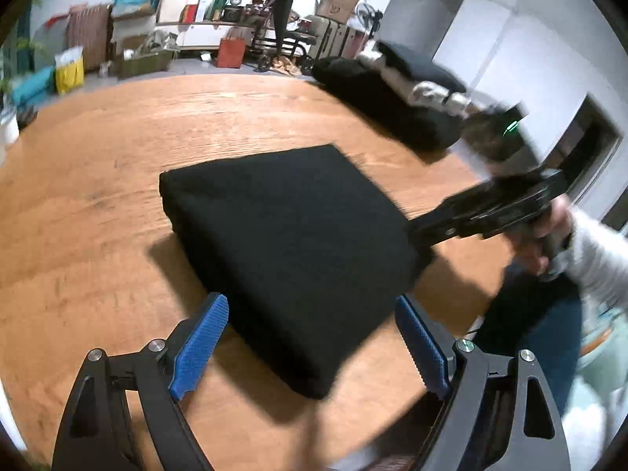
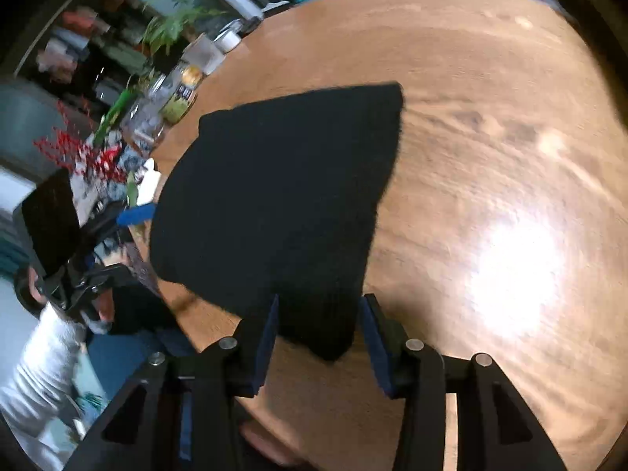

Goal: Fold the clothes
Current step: 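Grasp the folded black garment's edge with both grippers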

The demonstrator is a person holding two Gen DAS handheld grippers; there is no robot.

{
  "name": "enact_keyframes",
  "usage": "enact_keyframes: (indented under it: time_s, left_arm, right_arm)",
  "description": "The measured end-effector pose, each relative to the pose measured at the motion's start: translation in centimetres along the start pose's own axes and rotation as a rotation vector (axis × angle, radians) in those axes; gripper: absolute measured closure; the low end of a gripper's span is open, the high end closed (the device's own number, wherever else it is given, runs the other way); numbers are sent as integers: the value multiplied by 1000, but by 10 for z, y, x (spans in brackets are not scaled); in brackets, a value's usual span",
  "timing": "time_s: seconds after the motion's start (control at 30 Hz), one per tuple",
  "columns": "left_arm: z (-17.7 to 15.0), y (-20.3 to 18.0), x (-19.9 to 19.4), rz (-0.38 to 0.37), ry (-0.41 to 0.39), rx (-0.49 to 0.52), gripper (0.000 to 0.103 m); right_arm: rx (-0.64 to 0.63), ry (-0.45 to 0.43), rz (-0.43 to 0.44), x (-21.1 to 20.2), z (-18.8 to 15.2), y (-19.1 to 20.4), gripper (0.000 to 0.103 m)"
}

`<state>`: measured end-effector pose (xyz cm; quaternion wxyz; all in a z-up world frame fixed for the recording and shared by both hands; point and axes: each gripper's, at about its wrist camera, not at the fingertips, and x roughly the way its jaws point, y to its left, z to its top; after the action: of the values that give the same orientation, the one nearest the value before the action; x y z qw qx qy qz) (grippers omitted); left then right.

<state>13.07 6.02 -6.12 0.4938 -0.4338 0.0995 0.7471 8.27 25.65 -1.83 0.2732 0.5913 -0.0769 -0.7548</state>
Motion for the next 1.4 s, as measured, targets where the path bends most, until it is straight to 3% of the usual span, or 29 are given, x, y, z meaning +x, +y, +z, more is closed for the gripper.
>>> enact_keyframes:
  time_s: [0.03, 0.07, 0.1, 0.13, 0.2, 0.3, 0.33, 0.4, 0.43, 0.47, 0.5, 0.57, 0.6, 0.7, 0.8, 0.87, 0.93, 1.03, 1.1, 1.17, 1.33, 1.4]
  left_arm:
    - [0, 1, 5, -8, 12, 0, 21]
    - [0, 12, 5, -49, 27, -72, 25]
    - [1, 22, 6, -89, 41, -145, 38]
    - [1, 33, 6, -130, 56, -217, 48]
    - [2, 55, 7, -212, 85, -369, 58]
    - [-15, 111, 30, -379, 163, -790, 59]
    - [-20, 120, 38, -417, 185, -845, 57]
    - [-17, 121, 39, -415, 186, -794, 56]
    - [-12, 114, 30, -362, 186, -730, 48]
    - [-7, 108, 22, -307, 184, -666, 41]
    - [-2, 101, 10, -247, 165, -602, 27]
    - [8, 87, -14, -131, 129, -475, 24]
    - [13, 82, -23, -103, 109, -435, 24]
    - [34, 76, -35, -53, 47, -371, 24]
    - [57, 74, -22, -13, 27, -311, 24]
    - [73, 69, -4, -29, 12, -293, 24]
    - [84, 77, 16, -64, 26, -313, 24]
    - [84, 89, 52, -39, 107, -345, 24]
    - [83, 95, 73, -27, 143, -350, 24]
    - [86, 94, 77, -6, 148, -325, 23]
    - [90, 101, 83, -4, 173, -336, 17]
    - [91, 109, 79, -16, 174, -383, 17]
  right_arm:
    - [-21, -3, -6, 1, 0, 3, 63]
    - [-37, 0, -5, 4, 3, 6, 71]
    - [-36, 15, 14, 1, 1, 6, 76]
    - [-1, 32, 54, 0, 1, 3, 80]
    - [191, 94, 198, -2, 1, -18, 81]
    - [351, 175, 352, 9, 4, -41, 88]
    - [385, 190, 361, 18, 4, -49, 88]
    - [475, 227, 377, 36, -1, -66, 73]
    - [479, 221, 377, 35, -2, -67, 71]
    - [480, 213, 377, 34, -2, -68, 63]
    - [452, 178, 333, 23, -2, -65, 56]
    - [390, 92, 247, -1, 0, -59, 36]
    - [360, 42, 211, -15, 1, -57, 34]
    - [330, -33, 166, -37, 10, -51, 33]
    - [280, -36, 94, -36, 30, -42, 33]
    - [257, -41, 24, -34, 43, -39, 34]
    - [242, -50, 63, -27, 53, -33, 35]
    - [219, -19, 183, -5, 63, -26, 40]
    - [199, 15, 101, 17, 72, -24, 43]
    - [177, 10, 90, 23, 69, -27, 52]
    - [123, -8, 79, 35, 61, -34, 35]
    - [91, -8, 65, 36, 60, -30, 35]
